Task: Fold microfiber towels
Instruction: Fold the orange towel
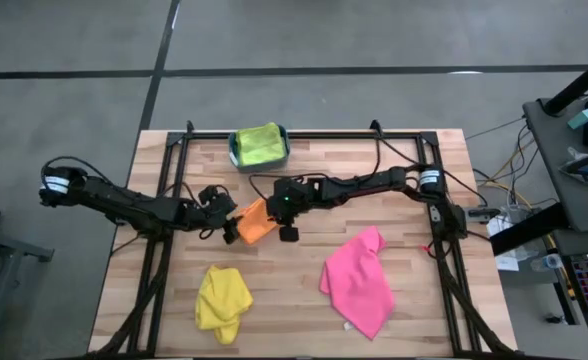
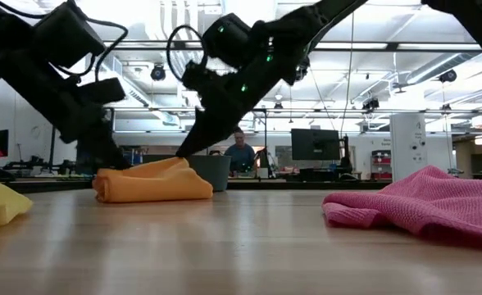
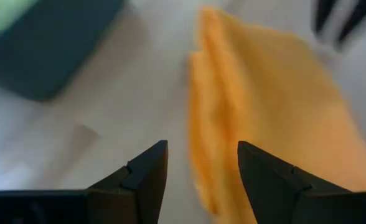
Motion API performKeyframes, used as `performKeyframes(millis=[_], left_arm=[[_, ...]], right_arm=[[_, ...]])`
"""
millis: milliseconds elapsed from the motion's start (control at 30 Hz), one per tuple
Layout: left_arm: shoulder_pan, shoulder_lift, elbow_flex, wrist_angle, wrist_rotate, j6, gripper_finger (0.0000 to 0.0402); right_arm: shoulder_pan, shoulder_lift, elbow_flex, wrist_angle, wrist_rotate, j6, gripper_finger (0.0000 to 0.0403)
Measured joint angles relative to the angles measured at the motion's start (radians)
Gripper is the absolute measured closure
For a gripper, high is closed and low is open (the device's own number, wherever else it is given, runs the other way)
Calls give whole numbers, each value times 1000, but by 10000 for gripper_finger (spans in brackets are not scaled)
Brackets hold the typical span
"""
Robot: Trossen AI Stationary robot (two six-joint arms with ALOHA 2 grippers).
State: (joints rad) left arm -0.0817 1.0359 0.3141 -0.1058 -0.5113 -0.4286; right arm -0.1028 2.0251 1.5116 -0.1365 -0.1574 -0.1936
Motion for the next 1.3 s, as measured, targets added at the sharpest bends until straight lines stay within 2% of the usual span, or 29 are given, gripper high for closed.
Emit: performKeyframes(millis=[100, 200, 267, 400, 467, 700, 967, 1100, 1267, 1300], left_arm=[[7, -24, 0, -22, -113, 0, 224], [8, -62, 1, -15, -125, 33, 224], [8, -89, 9, -7, -72, 78, 224], [8, -147, 24, 0, 184, 157, 224], [8, -161, 20, -13, 240, 146, 224], [10, -122, 20, -44, 240, 70, 224], [10, 37, 20, -54, 219, 40, 229], [10, 96, 42, -53, 218, 46, 275], [10, 107, 66, -52, 216, 95, 380], [10, 97, 67, -52, 213, 97, 390]], right_arm=[[0, 38, 0, 23, 3, -5, 376], [-2, 71, 2, 20, 47, 7, 388], [-5, 85, 2, 15, 62, 15, 393], [-7, 84, 3, 15, 64, 16, 394], [-7, 77, 3, 12, 64, 13, 394], [-7, 30, 4, 11, 64, -3, 394], [-7, 12, 4, 7, 65, -7, 394], [-7, 12, 4, -11, 65, -5, 394], [-6, 12, 4, -28, 65, 1, 394], [-6, 12, 4, -32, 65, 2, 394]])
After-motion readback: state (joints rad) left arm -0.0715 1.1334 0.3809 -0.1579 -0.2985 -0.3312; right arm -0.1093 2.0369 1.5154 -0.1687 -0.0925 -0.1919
